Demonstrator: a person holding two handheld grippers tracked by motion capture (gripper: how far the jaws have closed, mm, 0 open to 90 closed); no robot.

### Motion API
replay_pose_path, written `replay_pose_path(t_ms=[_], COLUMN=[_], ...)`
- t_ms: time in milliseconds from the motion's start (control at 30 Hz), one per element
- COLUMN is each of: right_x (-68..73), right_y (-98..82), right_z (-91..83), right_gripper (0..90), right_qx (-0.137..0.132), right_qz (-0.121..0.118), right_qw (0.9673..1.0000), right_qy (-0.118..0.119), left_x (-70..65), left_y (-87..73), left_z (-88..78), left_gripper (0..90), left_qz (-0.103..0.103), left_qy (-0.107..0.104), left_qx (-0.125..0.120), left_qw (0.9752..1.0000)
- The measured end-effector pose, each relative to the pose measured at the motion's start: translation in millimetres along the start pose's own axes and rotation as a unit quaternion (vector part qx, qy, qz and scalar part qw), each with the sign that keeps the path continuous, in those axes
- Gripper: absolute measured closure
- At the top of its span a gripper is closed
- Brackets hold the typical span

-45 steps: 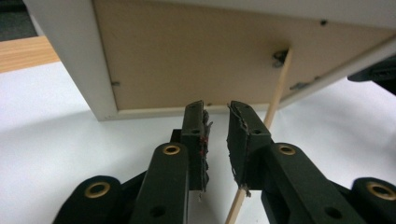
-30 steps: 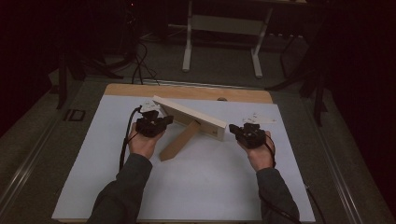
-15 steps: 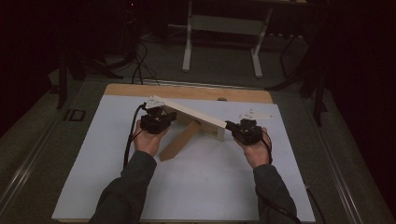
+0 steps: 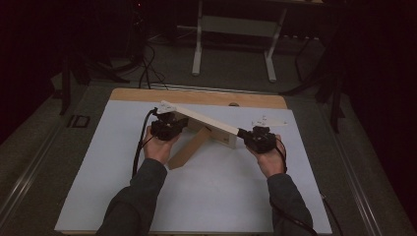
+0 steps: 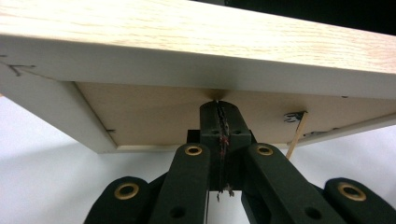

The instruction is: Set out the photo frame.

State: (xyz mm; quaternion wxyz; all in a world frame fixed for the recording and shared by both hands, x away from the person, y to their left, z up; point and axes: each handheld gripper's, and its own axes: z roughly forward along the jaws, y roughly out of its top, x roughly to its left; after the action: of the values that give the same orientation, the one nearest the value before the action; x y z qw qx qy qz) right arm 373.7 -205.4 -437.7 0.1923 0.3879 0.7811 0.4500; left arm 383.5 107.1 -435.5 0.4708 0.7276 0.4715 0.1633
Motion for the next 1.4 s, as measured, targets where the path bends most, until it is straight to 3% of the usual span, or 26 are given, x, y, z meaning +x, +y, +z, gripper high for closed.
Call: replay_pose_path(t_ms=[1400], right_x=[14.9], right_y=[4.0], right_z=[-1.1], right_gripper=[89.9], right_qx=[0.003], right_qz=[-0.047], right_qw=[0.9984], right_qy=[0.031], left_x=[-29.8], left_y=[5.4], left_z=[9.0], left_gripper=[90.0], left_qz=[0.035], left_qy=[-0.026], left_qx=[0.007], left_qw=[0.9990])
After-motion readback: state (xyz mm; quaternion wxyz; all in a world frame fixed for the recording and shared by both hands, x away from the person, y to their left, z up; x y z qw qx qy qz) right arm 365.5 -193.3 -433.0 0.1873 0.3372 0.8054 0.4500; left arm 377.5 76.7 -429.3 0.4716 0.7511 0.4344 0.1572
